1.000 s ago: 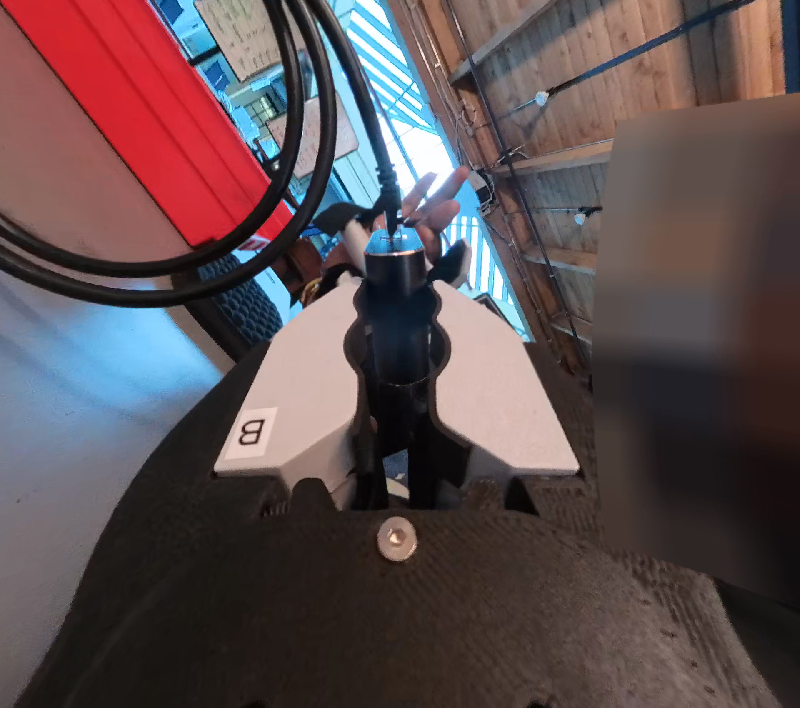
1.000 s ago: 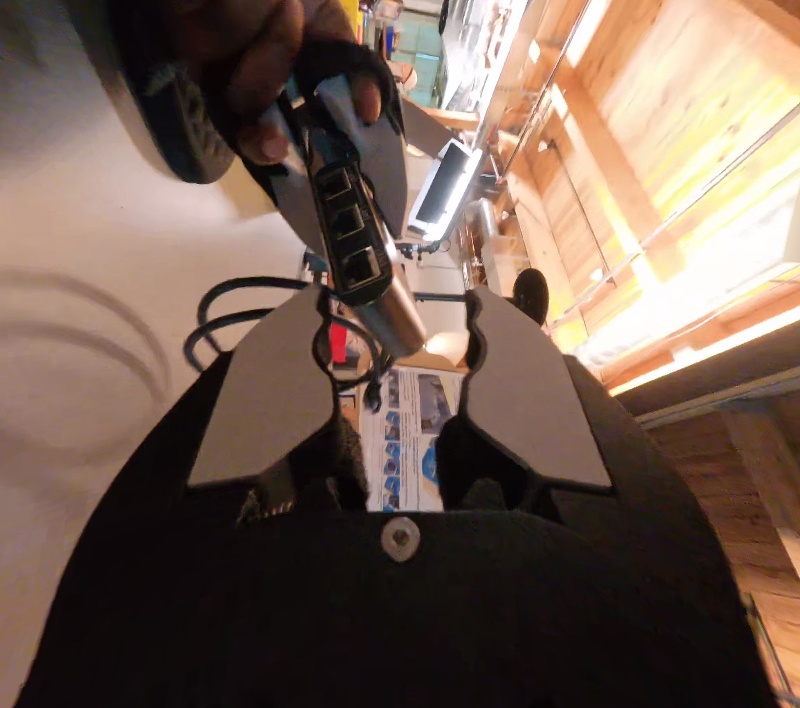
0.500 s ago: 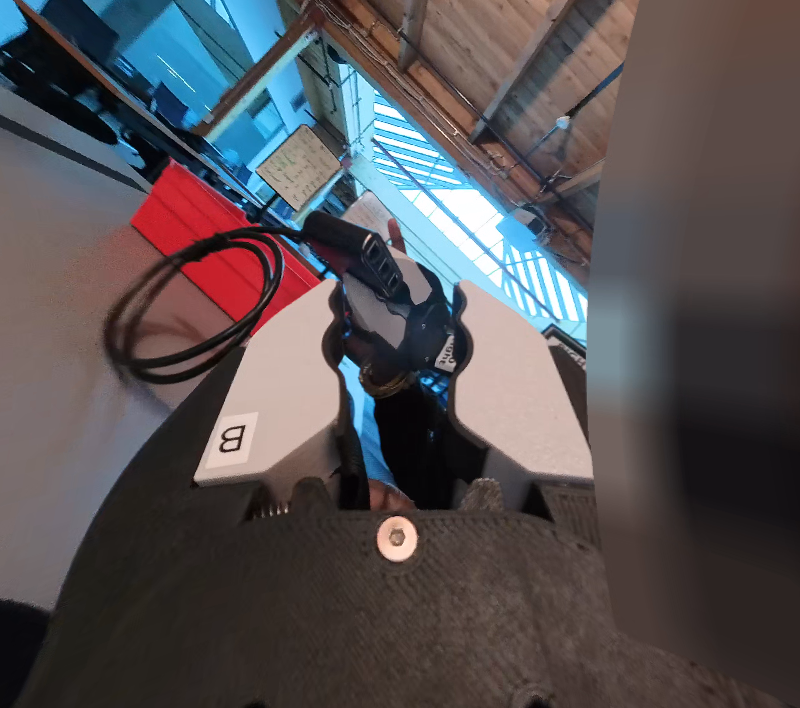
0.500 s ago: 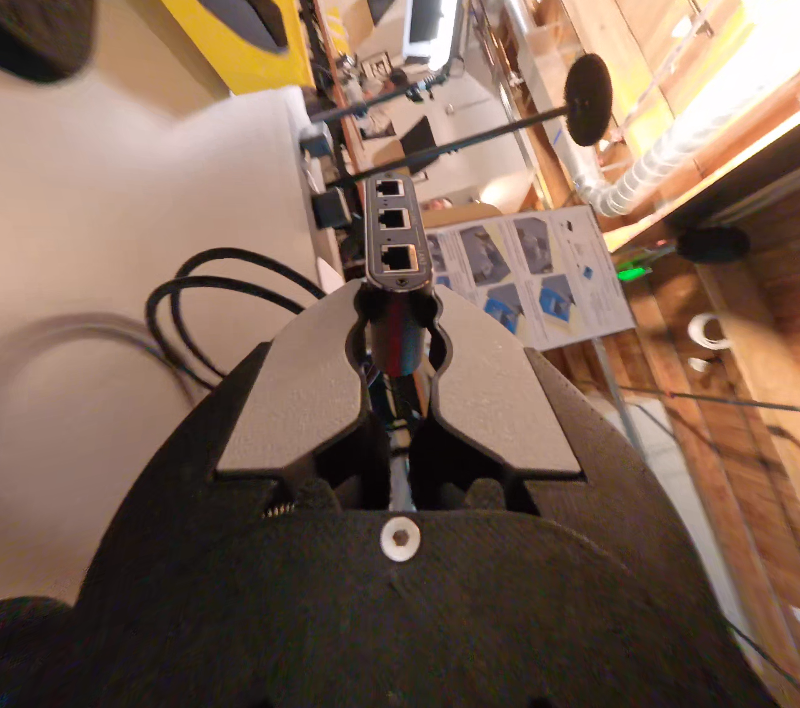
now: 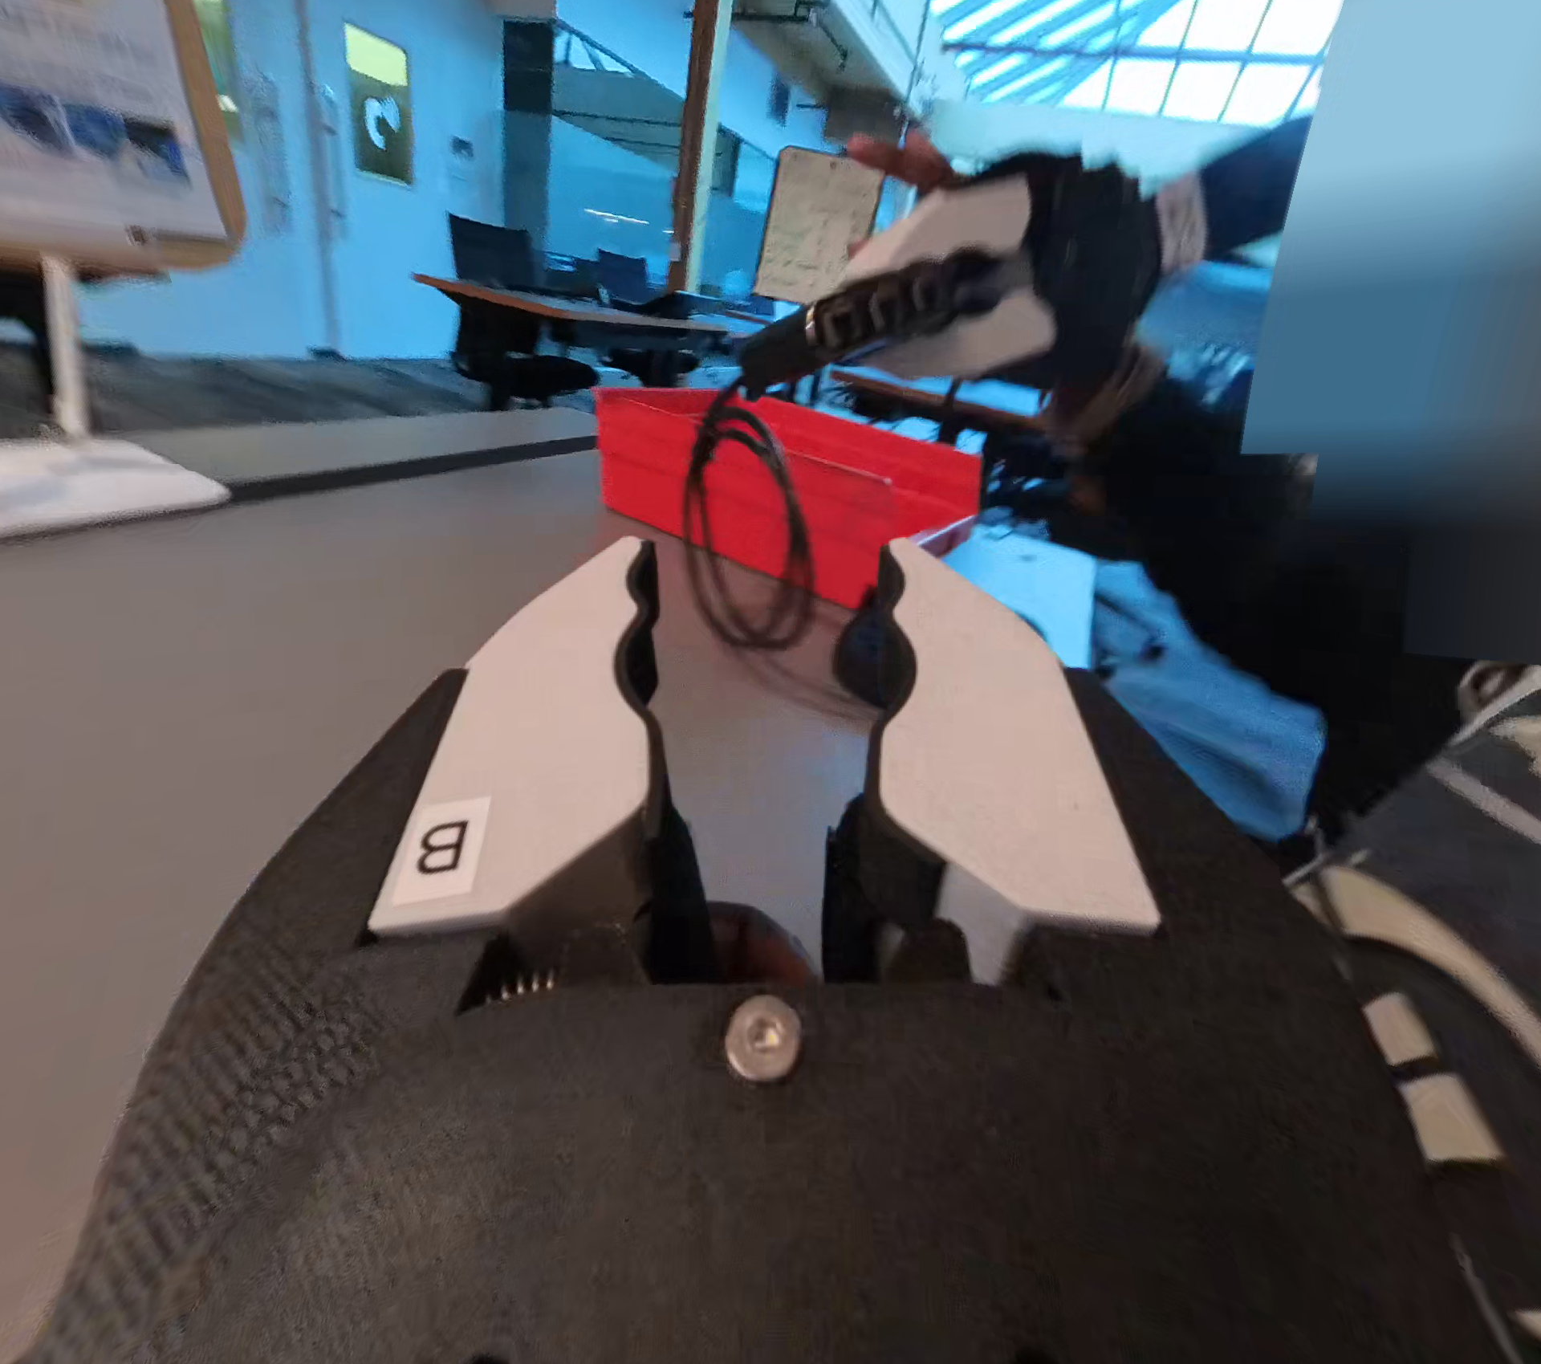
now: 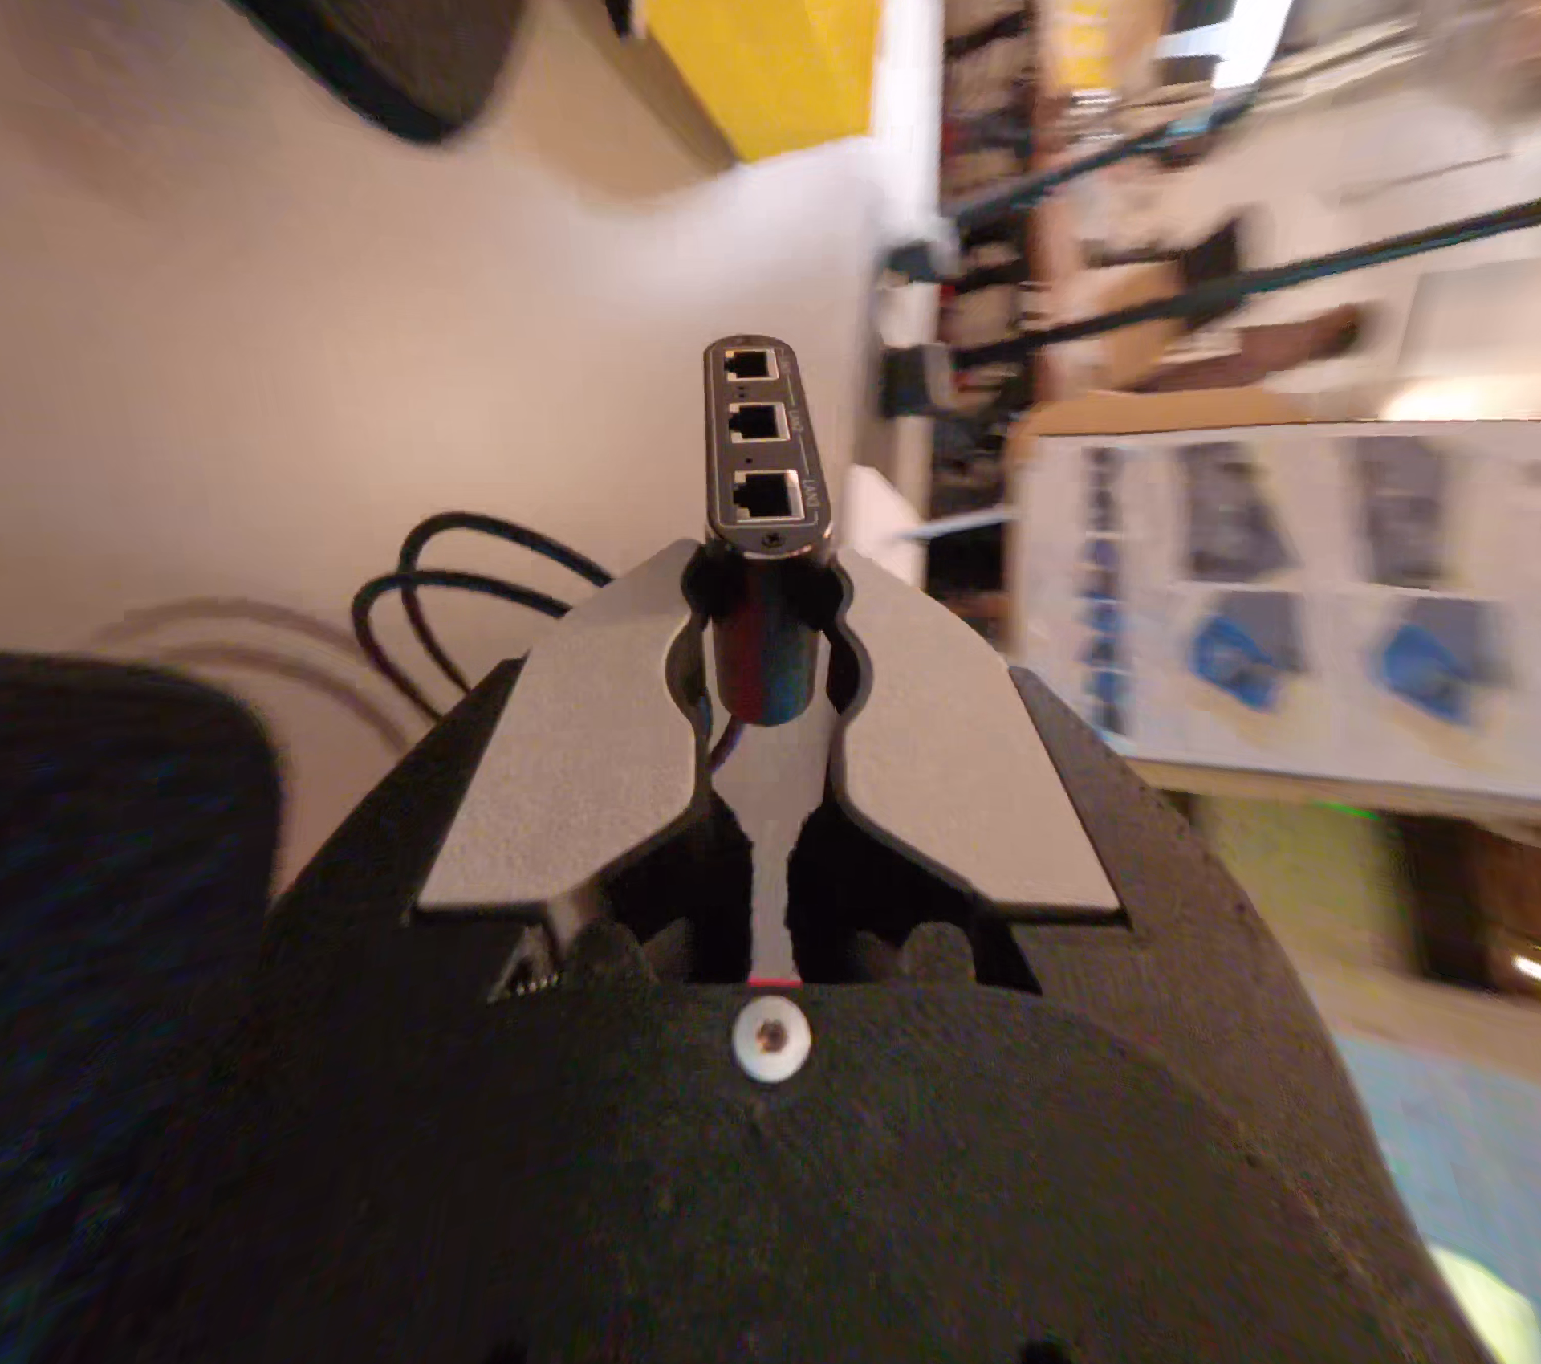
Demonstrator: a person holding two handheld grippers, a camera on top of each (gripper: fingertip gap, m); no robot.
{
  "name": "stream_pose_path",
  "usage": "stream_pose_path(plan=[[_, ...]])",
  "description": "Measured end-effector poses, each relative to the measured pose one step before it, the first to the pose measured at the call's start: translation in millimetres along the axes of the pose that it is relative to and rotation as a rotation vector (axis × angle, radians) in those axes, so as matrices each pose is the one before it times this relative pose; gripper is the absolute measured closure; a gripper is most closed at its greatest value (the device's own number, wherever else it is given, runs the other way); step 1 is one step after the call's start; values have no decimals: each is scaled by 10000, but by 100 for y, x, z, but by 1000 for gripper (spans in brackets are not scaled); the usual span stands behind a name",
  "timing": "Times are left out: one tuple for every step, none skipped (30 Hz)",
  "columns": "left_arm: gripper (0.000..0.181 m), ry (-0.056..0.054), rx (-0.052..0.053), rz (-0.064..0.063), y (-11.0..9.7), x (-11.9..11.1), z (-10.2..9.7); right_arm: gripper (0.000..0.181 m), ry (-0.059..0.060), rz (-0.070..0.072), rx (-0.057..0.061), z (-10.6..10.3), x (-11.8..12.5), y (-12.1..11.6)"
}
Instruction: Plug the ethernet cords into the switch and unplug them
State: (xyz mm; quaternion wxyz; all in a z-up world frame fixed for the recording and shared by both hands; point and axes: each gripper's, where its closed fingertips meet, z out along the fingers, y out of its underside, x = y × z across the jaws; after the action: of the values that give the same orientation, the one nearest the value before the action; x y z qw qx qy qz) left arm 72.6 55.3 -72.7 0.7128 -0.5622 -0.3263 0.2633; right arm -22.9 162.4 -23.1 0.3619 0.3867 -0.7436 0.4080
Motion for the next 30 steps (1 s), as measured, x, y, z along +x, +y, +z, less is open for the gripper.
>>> stream_pose_path(plan=[[132, -116, -20, 665, -82, 217, 5, 157, -1330, 688, 319, -996, 292, -676], [132, -46, 46, 432, -158, 172, -10, 157, -1374, 632, 419, -1065, 40, -958], [132, -26, 71, 235, -158, 74, -18, 157, -1421, 696, 313, -999, -222, -986], [131, -3, 84, 79, -150, -4, -19, 157, -1498, 743, 114, -767, -540, -789], [131, 16, 100, -48, -162, -64, -34, 157, -1489, 745, -50, -429, -710, -468], [132, 11, 97, -126, -155, -115, -40, 157, -1472, 725, -151, -48, -756, -139], [132, -13, 90, -155, -146, -142, -73, 157, -1370, 761, -234, 359, -571, 197], [132, -12, 88, -114, -151, -123, -100, 157, -1267, 841, -391, 701, -278, 584], [132, 3, 88, -29, -164, -67, -136, 157, -1095, 746, -479, 985, 153, 808], [132, -50, 69, 32, -135, -101, -151, 157, -917, 563, -433, 1229, 594, 821], [132, -98, 20, 81, -87, -154, -173, 157, -789, 437, -414, 1355, 926, 799], [132, -109, -29, 126, -37, -184, -178, 157, -710, 384, -439, 1384, 1089, 765], [132, -119, -44, 144, -18, -213, -190, 157, -662, 336, -478, 1303, 1122, 700], [132, -131, -32, 142, -18, -261, -197, 157, -545, 215, -510, 1171, 1130, 593], [132, -122, 0, 114, -30, -275, -172, 157, -457, 119, -499, 990, 1031, 446], [132, -99, 30, 44, -38, -277, -150, 157, -391, 95, -452, 769, 899, 282], [132, -56, 32, -29, 16, -256, -106, 157, -269, 41, -387, 519, 830, 140], [132, -33, 18, -80, 82, -226, -75, 157, -204, -7, -283, 271, 730, -29], [132, -19, -12, -97, 151, -214, -41, 157, -137, 5, -189, 73, 647, -153], [132, -22, -50, -86, 229, -184, -31, 157, -82, -6, -168, -38, 581, -146], [132, -36, -76, -50, 259, -167, -31, 157, -21, -17, -193, -96, 551, -97], [132, -36, -97, -6, 272, -138, -24, 157, 68, -28, -182, -124, 595, -57], [132, -43, -102, 19, 271, -128, -25, 157, 132, 21, -178, -113, 658, -31], [133, -41, -90, 15, 234, -115, -19, 157, 68, 54, -123, -88, 538, -68], [133, -4, -63, 8, 186, -44, -21, 157, 65, 51, -50, -56, 477, -159], [133, 20, -16, -8, 78, 6, -24, 157, 54, 81, -67, 0, 397, -147], [133, 25, 37, -28, -31, 17, -35, 157, -7, 97, -114, 62, 253, -69], [133, 0, 52, -32, -93, -8, -40, 156, 20, 45, -136, 87, 211, -22], [133, -7, 35, -21, -59, -23, -41, 156, -25, -9, -78, 43, 64, -81], [133, -6, 5, -14, -4, -26, -28, 155, 57, -37, -6, -17, 90, -118]])
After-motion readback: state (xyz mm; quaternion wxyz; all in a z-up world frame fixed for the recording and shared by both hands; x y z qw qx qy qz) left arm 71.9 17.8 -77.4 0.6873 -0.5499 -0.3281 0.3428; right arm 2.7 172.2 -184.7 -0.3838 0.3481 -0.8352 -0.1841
